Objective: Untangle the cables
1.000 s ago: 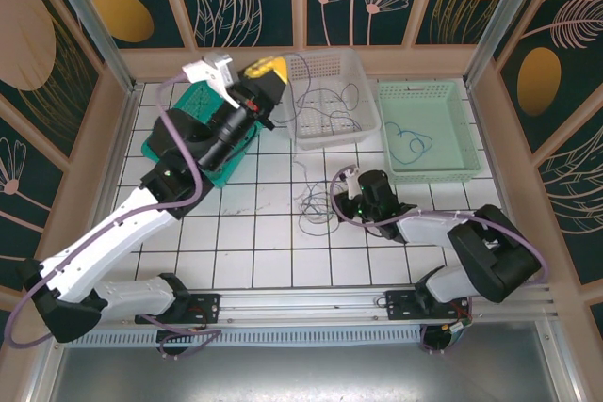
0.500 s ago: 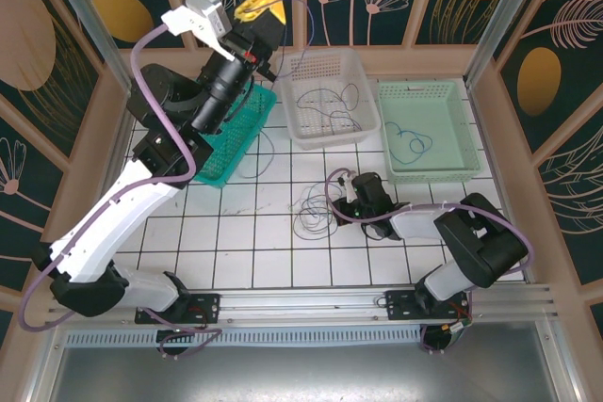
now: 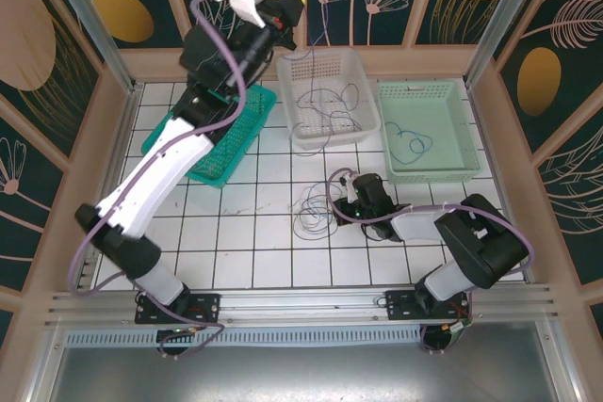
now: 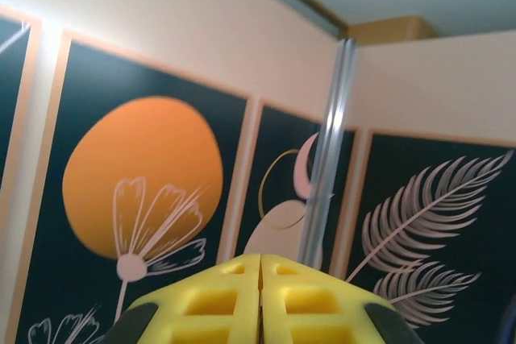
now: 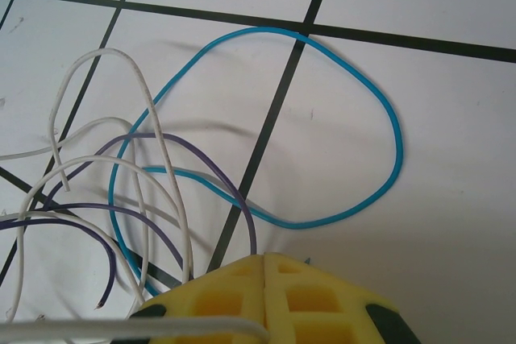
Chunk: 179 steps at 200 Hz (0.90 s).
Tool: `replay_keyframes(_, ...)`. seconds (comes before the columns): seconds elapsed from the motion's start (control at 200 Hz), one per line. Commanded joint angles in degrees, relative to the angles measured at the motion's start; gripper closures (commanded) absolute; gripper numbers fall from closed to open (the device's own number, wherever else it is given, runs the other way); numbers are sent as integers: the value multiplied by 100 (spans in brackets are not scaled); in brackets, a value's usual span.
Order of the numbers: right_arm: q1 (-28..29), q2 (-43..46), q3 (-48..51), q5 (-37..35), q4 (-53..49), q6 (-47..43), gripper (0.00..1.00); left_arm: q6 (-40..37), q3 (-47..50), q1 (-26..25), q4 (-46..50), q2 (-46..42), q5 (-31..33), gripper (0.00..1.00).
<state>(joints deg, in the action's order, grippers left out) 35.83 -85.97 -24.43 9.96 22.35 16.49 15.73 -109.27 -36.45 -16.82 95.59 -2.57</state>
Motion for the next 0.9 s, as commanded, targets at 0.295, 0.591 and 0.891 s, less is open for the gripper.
replay_keyframes(0.295, 127, 235, 78, -50, 83, 179, 96, 829, -2598, 634, 784, 2913, -595, 94)
replay_keyframes(0.591, 142, 433, 87, -176, -106, 130, 96, 1758, -2686, 978, 848, 4118, -1167, 95)
replay_keyframes(0.891, 143, 561, 0, -167, -218, 152, 95, 1647, -2170, 978, 1280, 4127, -991, 33)
